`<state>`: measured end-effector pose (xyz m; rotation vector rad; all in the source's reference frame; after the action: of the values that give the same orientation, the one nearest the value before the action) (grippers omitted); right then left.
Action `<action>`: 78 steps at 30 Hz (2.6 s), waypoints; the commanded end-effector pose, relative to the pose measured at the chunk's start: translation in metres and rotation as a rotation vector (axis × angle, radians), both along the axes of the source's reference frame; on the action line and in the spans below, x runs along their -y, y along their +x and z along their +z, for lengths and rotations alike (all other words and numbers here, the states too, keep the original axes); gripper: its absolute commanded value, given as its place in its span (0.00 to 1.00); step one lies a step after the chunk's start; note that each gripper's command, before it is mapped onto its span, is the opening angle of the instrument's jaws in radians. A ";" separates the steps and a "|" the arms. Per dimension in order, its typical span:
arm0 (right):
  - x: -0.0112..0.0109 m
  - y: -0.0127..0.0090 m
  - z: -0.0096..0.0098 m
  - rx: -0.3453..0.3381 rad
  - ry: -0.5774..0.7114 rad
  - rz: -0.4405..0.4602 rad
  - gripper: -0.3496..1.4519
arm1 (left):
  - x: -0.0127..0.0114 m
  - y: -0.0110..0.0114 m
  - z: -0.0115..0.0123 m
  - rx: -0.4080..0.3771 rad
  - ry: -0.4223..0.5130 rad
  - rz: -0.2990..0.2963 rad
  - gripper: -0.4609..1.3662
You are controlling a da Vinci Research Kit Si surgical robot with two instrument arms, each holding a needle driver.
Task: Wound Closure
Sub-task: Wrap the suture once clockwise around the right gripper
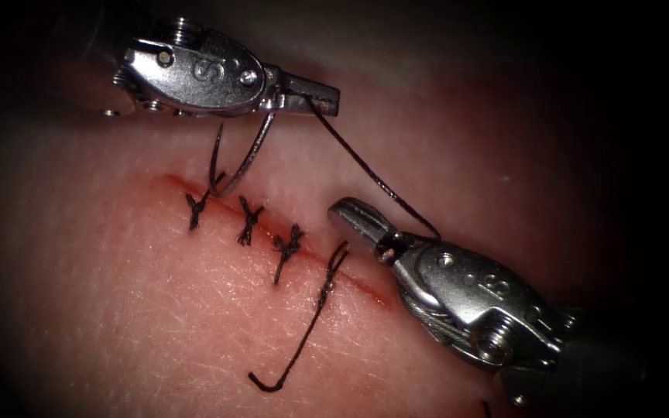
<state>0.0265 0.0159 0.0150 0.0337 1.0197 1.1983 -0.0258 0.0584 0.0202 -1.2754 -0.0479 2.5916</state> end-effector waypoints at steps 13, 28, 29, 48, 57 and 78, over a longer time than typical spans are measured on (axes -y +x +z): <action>-0.0025 -0.0010 0.0009 -0.070 -0.027 0.018 0.00 | 0.0050 0.0005 0.0010 -0.037 -0.005 0.021 0.06; -0.0046 -0.0009 -0.0007 -0.334 -0.054 -0.265 0.00 | 0.0092 -0.0004 0.0049 -0.042 -0.004 0.001 0.06; -0.0045 -0.0007 -0.0008 -0.337 -0.072 -0.300 0.00 | 0.0093 -0.0005 0.0051 -0.045 -0.005 0.003 0.06; -0.0025 0.0054 -0.0015 -0.450 -0.058 -0.899 0.00 | 0.0096 -0.0019 0.0072 -0.043 0.005 0.006 0.06; -0.0009 0.0063 -0.0018 -0.428 0.007 -1.119 0.00 | 0.0097 -0.0018 0.0072 -0.043 0.005 0.006 0.06; 0.0033 0.0081 0.0006 -0.508 0.038 -1.312 0.88 | 0.0100 -0.0010 0.0070 -0.038 0.006 0.017 0.06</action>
<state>0.0347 0.0126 0.0157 0.9252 1.0806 -0.0169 -0.0268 0.0485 0.0273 -1.2252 -0.0551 2.6228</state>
